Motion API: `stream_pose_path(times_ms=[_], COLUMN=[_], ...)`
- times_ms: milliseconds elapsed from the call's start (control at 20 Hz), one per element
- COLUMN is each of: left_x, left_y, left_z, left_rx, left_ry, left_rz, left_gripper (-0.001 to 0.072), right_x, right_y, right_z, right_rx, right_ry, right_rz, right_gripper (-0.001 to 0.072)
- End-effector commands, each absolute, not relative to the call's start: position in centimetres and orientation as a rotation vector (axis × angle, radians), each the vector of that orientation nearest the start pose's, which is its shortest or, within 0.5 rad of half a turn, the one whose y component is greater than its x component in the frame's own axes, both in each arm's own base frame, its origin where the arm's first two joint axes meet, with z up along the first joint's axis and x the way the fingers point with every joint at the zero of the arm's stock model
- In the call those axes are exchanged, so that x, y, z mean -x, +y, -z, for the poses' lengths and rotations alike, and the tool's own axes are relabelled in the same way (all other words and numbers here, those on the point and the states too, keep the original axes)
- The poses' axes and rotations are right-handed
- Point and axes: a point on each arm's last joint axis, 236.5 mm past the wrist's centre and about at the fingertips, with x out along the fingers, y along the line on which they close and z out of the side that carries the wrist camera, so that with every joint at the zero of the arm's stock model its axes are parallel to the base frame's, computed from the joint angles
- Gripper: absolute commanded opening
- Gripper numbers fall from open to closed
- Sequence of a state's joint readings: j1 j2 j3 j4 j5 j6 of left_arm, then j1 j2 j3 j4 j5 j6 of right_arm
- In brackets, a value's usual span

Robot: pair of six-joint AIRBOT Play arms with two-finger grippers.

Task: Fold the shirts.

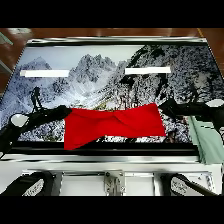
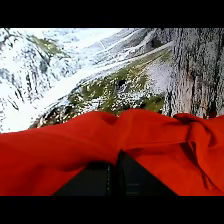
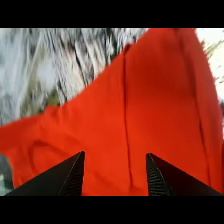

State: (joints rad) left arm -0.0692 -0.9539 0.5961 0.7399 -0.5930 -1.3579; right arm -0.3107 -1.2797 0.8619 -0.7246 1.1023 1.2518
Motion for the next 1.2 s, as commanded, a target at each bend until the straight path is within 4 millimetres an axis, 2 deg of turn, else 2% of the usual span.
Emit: stream_pose_path(times_ms=[0, 150, 300, 450, 700, 850, 900, 1000, 1150], left_x=[-35.4, -34.9, -34.4, -33.8, -33.7, -33.7, -33.7, -33.7, -33.7], left_y=[-12.4, -12.7, -13.1, -13.5, -13.5, -13.5, -13.5, -13.5, -13.5], left_z=[-0.9, -0.7, -0.5, -0.3, -0.3, -0.3, -0.3, -0.3, -0.3], left_rx=[0.620, 0.620, 0.620, 0.613, 0.614, 0.614, 0.614, 0.614, 0.599], left_ry=[0.891, 0.916, 0.942, 0.969, 0.971, 0.971, 0.971, 0.971, 0.968], left_rz=[0.262, 0.277, 0.293, 0.313, 0.313, 0.313, 0.313, 0.313, 0.321], left_gripper=[0.0045, 0.0045, 0.0045, 0.0046, 0.0045, 0.0046, 0.0045, 0.0045, 0.0045], right_x=[-32.6, -30.5, -30.1, -28.2, -28.3, -31.2, -32.6, -35.5, -39.4], right_y=[8.9, 12.7, 15.2, 16.6, 17.1, 19.3, 19.0, 17.2, 12.0], right_z=[3.7, 6.4, 7.9, 9.5, 9.4, 6.3, 5.6, 4.1, 3.2], right_rx=[-0.774, -0.742, -0.804, -0.805, -0.823, -0.943, -0.951, -0.928, -0.889], right_ry=[1.381, 1.517, 1.577, 1.686, 1.683, 1.531, 1.488, 1.407, 1.340], right_rz=[-0.383, -0.446, -0.476, -0.499, -0.505, -0.635, -0.636, -0.623, -0.473], right_gripper=[0.0507, 0.0507, 0.0507, 0.0506, 0.0499, 0.0500, 0.0500, 0.0500, 0.0500])
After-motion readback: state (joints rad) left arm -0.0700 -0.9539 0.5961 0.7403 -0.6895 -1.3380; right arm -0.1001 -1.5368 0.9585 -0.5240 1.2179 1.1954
